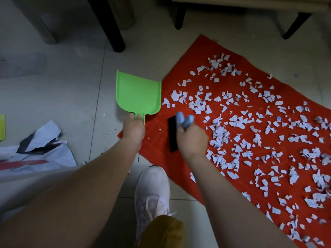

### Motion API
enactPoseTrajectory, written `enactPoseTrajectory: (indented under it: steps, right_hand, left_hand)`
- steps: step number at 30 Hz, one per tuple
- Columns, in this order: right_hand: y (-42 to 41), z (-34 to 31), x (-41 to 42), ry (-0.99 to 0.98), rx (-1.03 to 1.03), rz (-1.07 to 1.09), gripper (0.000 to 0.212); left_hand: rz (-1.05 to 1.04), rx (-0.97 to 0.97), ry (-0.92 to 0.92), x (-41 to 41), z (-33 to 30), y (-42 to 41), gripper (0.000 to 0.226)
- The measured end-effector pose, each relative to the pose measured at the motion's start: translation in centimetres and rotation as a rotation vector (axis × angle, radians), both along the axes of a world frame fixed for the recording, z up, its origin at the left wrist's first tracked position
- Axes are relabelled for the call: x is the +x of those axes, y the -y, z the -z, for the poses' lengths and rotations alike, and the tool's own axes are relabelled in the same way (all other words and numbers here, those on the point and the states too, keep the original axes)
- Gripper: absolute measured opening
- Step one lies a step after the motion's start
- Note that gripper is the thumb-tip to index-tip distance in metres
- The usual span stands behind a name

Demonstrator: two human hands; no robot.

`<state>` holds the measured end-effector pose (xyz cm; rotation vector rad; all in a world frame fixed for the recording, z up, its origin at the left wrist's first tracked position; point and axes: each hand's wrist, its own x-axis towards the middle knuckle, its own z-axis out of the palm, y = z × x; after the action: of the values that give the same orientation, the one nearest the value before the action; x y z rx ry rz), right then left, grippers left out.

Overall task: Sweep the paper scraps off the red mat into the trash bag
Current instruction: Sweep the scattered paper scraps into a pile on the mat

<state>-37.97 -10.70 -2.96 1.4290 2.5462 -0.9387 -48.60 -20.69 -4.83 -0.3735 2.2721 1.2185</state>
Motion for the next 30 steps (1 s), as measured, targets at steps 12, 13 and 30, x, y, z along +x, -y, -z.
enactPoseTrajectory:
  steps: [12, 13, 30]
  right_hand:
    - [3.3, 0.6, -1.2, -0.079, -0.286, -0.058, 0.038]
    - [2.8, 0.9, -0.9, -0.06, -0.215, -0.001, 0.04]
    - [4.4, -0.4, -0.5, -0.024, -0.089, -0.046, 0.027]
  left_hand:
    - [-0.081, 0.05, -0.001, -1.1, 0.2, -0.1, 0.015]
    - [-0.101, 0.065, 0.017, -1.4, 0.5, 0.1, 0.015]
    - [-0.201, 0.126, 0.103, -2.1, 1.6, 1.8, 0.025]
